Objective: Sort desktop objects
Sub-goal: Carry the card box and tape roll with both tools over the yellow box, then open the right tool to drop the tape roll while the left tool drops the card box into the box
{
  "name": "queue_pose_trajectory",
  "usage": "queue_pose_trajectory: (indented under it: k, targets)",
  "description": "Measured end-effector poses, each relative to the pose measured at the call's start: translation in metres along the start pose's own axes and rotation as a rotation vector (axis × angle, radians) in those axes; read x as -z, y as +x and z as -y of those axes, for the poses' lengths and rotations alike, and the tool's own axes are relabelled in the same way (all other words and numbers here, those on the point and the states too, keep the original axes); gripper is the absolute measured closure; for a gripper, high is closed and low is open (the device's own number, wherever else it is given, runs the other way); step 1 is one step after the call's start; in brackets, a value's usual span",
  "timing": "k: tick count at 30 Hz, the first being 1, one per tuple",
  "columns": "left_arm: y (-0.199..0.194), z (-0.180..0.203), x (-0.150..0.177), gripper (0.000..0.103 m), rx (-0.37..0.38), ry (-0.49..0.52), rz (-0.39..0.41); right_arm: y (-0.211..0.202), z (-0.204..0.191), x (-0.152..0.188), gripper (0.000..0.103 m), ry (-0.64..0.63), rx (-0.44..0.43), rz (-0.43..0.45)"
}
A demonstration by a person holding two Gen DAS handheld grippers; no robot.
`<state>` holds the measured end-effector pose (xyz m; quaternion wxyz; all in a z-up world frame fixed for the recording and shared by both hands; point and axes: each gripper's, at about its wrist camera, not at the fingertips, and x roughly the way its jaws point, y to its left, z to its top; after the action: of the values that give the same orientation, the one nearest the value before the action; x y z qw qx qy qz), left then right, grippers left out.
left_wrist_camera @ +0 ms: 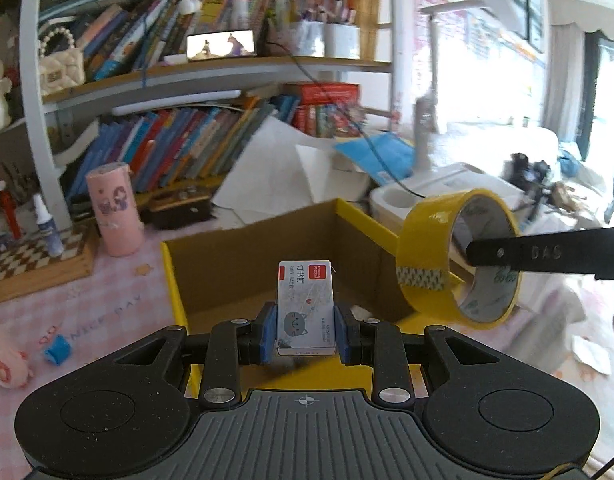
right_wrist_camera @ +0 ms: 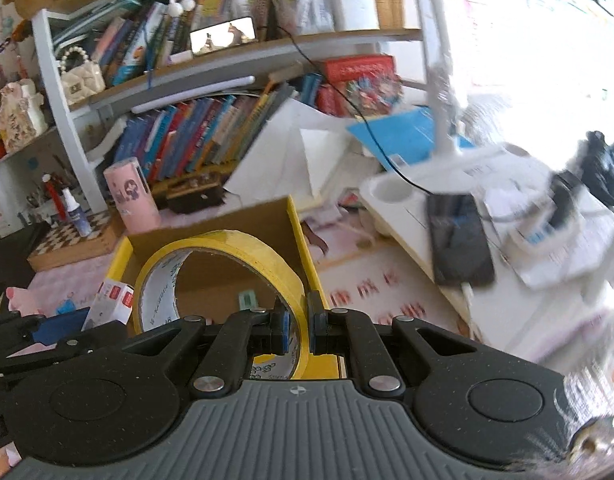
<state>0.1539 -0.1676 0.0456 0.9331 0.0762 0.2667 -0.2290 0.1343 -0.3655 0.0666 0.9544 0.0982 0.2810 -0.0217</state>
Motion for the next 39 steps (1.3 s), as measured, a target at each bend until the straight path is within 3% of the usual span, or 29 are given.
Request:
queue_pose_trajectory:
  k: [10, 17, 28, 33, 34, 36, 39]
  targets:
    - [0.054, -0.010, -0.006, 0.075, -0.105, -0.119, -0.147, 0.080, -0.015, -0.040, 0.095, -0.178, -0.121, -0.095]
    - [0.081, -0.005, -0.003, 0.075, -0.151, -0.100, -0.274, 0.141, -0.046, -0.051, 0.095, -0.321, -0.204, -0.225]
    - [0.084, -0.008, 0.000, 0.073, -0.170, -0.164, -0.291, 0.206, -0.087, -0.048, 0.095, -0.472, -0.252, -0.391]
    - [0.077, -0.007, -0.004, 0.068, -0.186, -0.163, -0.262, 0.213, -0.087, -0.051, 0.085, -0.458, -0.252, -0.392]
    - [0.074, -0.006, -0.005, 0.067, -0.192, -0.163, -0.253, 0.213, -0.086, -0.052, 0.080, -0.451, -0.258, -0.390]
    - [0.070, -0.006, -0.007, 0.066, -0.201, -0.166, -0.239, 0.212, -0.085, -0.054, 0.058, -0.430, -0.269, -0.381]
    - [0.062, -0.006, -0.009, 0.066, -0.218, -0.176, -0.218, 0.204, -0.083, -0.057, 0.052, -0.419, -0.293, -0.349]
